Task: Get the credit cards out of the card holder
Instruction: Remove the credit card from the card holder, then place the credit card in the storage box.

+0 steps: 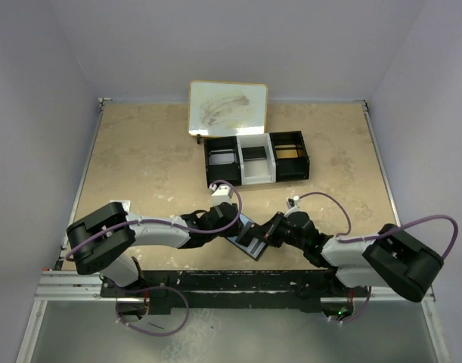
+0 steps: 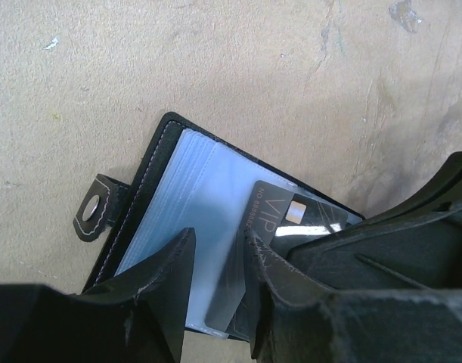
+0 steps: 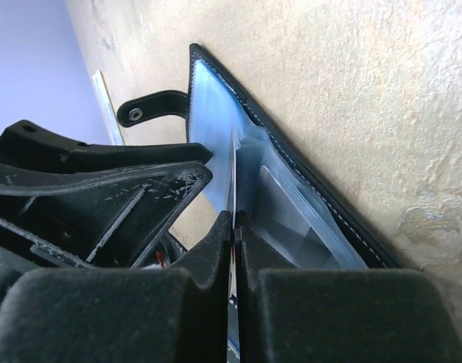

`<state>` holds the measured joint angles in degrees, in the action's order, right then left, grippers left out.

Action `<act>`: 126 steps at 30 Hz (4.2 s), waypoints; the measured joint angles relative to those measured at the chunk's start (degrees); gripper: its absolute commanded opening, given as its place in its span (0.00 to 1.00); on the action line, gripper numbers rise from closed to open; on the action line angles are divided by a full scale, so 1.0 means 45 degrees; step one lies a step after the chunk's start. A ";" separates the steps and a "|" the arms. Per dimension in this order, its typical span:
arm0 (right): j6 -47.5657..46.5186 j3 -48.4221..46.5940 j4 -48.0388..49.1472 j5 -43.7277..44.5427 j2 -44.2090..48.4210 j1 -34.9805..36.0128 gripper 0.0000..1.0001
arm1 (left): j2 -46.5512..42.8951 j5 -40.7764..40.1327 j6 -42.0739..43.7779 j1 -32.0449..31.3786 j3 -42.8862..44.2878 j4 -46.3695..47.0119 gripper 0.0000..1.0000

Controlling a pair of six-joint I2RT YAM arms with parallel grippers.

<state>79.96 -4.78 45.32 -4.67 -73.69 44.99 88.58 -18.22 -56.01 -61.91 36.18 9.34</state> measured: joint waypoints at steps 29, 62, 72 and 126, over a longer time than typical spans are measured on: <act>-0.9471 -0.7091 -1.0205 0.6169 0.4648 -0.0121 0.00 | -0.4274 -0.2458 0.0500 -0.0010 -0.0005 -0.4444 0.71; -2.4387 -1.0831 -0.5712 0.2773 -0.2832 -0.2977 0.00 | -0.7907 -0.0724 0.5746 0.8898 0.3371 -1.0462 0.85; -2.6889 -1.1579 -0.5411 0.2171 -0.4639 -0.2973 0.00 | -0.9199 -0.1889 0.5722 0.8893 0.2681 -1.0346 0.85; -2.9551 -1.4654 -0.6951 0.3138 -0.9136 -0.2905 0.14 | -0.8053 -0.3128 0.5693 0.8893 0.2671 -1.0593 0.83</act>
<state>-53.01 -70.72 14.04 9.45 -114.80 31.92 52.34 -32.29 -30.39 -21.89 48.21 -38.33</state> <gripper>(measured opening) 0.089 0.834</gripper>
